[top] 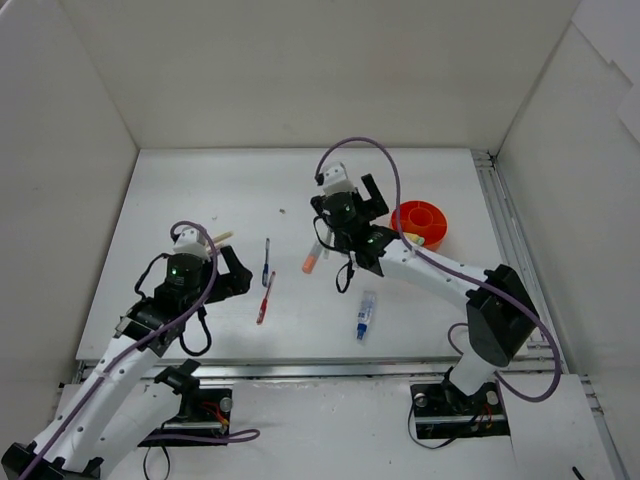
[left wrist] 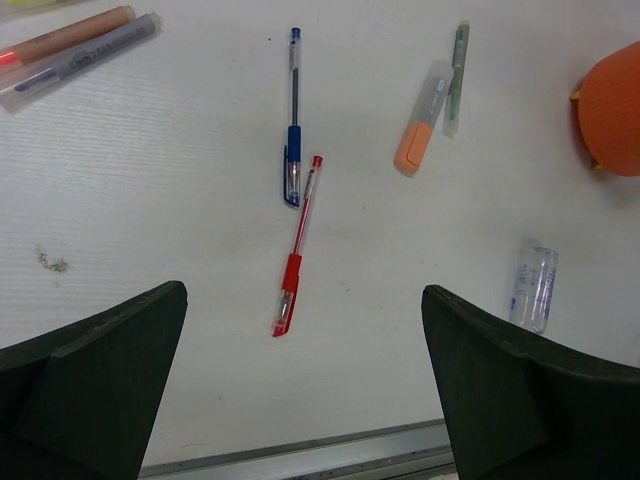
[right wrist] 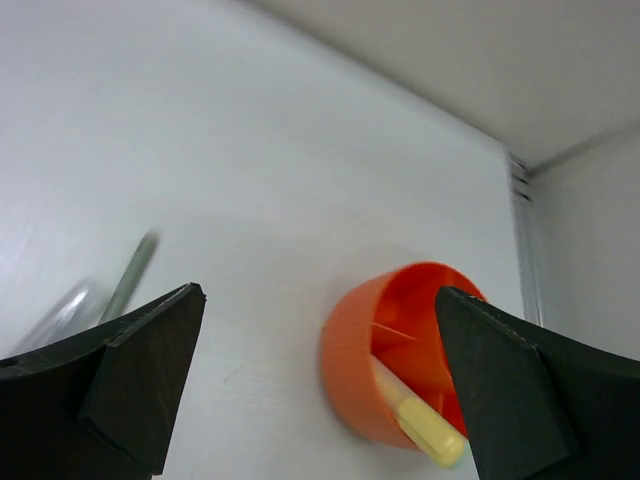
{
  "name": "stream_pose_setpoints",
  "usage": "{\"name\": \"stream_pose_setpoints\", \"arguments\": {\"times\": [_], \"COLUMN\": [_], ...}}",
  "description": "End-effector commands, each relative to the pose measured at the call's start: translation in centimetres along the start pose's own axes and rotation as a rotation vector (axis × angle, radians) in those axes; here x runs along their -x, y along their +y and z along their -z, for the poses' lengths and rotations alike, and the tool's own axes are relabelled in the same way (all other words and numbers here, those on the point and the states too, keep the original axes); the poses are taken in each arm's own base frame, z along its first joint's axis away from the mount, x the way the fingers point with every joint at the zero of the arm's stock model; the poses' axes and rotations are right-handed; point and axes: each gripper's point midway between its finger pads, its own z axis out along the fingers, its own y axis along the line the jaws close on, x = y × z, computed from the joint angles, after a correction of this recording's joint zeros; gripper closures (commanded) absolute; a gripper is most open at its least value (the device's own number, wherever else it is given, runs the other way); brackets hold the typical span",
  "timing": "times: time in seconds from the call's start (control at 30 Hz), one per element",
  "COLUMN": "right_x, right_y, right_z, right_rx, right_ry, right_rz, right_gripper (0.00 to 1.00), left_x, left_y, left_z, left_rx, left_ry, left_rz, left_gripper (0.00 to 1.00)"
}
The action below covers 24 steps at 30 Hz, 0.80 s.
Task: Sort the stationery into containers
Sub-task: Place the pen in the storage box, then pick up the pen from the center of the board.
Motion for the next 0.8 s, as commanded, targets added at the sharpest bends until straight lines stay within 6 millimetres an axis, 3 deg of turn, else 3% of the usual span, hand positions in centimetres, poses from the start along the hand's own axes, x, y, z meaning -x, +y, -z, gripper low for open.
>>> {"name": "stream_pose_setpoints", "arguments": {"times": [0.0,0.07,0.1,0.2,0.4,0.6,0.63,0.77], "right_x": [-2.5,-5.0,-7.7,-10.1,-11.5,-10.1,-10.5,-10.7], "right_y": [8.2,12.1,13.2,15.1,16.9,19.2,19.4,18.8], "right_z": [3.3,6.2,6.2,5.5,5.0,3.3,2.8,0.8], "right_rx": [0.616,0.884,0.936,0.877,0.942,0.974,0.967,0.930], "right_ry": [0.044,0.053,0.087,0.117,0.073,0.027,0.039,0.058], "right_rz": [0.321,0.492,0.627,0.805,0.982,0.971,0.985,1.000], "right_gripper": [0.02,0.02,0.02,0.02,0.02,0.02,0.02,0.02], "left_x": [1.2,1.1,0.9,0.0,-1.2,-1.2,-1.1,-1.2], "left_y": [-0.9,-0.8,-0.7,-0.4,-0.2,0.7,0.6,1.4], "left_z": [0.7,1.0,1.1,1.2,1.5,1.7,1.8,1.7], "left_rx": [-0.036,-0.037,-0.036,-0.039,-0.055,-0.032,-0.030,0.012], "left_ry": [-0.041,-0.040,-0.036,-0.012,0.011,-0.032,-0.033,-0.031], "left_rz": [-0.001,-0.003,0.000,0.011,0.023,0.051,0.053,0.059], "left_gripper": [0.00,0.00,0.00,0.00,0.00,0.00,0.00,0.00]}}
